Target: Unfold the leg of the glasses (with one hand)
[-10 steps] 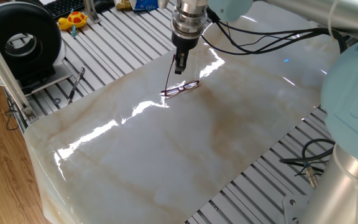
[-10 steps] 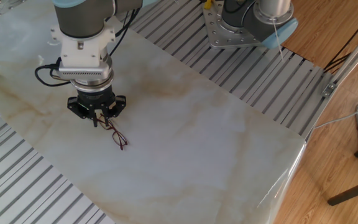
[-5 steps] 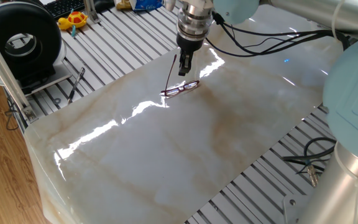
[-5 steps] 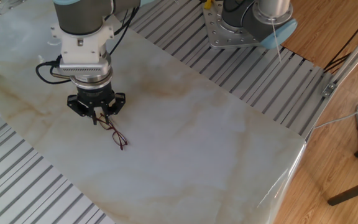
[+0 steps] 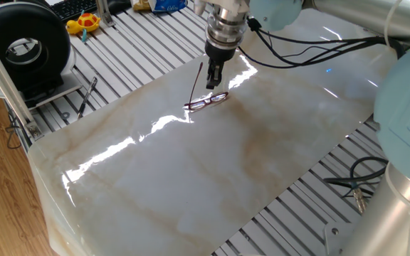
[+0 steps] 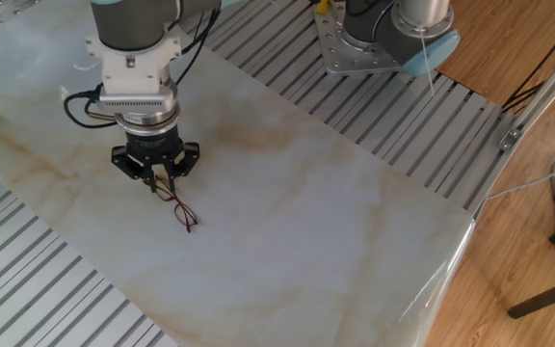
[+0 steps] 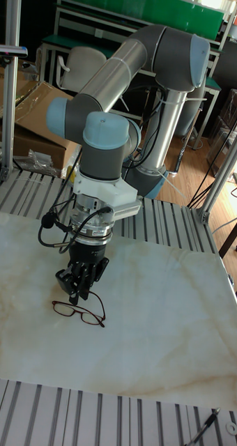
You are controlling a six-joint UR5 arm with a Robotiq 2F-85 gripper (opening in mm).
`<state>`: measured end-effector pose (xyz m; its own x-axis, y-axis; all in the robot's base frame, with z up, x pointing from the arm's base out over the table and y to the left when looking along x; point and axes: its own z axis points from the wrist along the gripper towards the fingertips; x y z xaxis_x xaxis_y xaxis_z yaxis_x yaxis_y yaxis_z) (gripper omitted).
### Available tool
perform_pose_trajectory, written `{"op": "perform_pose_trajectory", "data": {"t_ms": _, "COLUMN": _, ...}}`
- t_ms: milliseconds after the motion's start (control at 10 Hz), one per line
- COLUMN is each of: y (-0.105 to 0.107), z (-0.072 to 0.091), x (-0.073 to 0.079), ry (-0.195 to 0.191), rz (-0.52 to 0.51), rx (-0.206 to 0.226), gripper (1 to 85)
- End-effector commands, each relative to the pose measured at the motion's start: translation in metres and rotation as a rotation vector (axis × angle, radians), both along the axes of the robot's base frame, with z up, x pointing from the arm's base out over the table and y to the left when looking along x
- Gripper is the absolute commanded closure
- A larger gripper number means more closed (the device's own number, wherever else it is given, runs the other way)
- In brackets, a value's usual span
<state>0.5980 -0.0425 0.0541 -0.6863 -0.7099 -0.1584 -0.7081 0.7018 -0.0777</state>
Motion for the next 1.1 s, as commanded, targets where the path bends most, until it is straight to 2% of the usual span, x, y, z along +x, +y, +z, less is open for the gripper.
{"op": "perform_pose_trajectory", "data": {"t_ms": 0, "y": 0.003, "z": -0.002, "x": -0.002, "ry": -0.012, "rz": -0.004, "rx": 0.000, "gripper": 55.3}}
{"op": "perform_pose_trajectory", "data": {"t_ms": 200, "y": 0.006, "z": -0.002, "x": -0.002, "ry": -0.011, "rz": 0.004, "rx": 0.010, "gripper": 55.3}}
{"op": "perform_pose_trajectory", "data": {"t_ms": 400, "y": 0.003, "z": -0.006, "x": -0.002, "ry": -0.018, "rz": 0.022, "rx": -0.014, "gripper": 55.0}}
{"op": "perform_pose_trajectory", "data": {"t_ms": 600, "y": 0.005, "z": -0.015, "x": -0.007, "ry": -0.018, "rz": 0.031, "rx": -0.004, "gripper": 53.7}}
{"op": "perform_pose_trajectory", "data": {"t_ms": 800, "y": 0.000, "z": -0.014, "x": -0.007, "ry": -0.015, "rz": 0.029, "rx": -0.021, "gripper": 53.7}}
{"op": "perform_pose_trajectory", "data": {"t_ms": 1000, "y": 0.004, "z": -0.013, "x": -0.006, "ry": -0.017, "rz": 0.028, "rx": -0.005, "gripper": 53.3}}
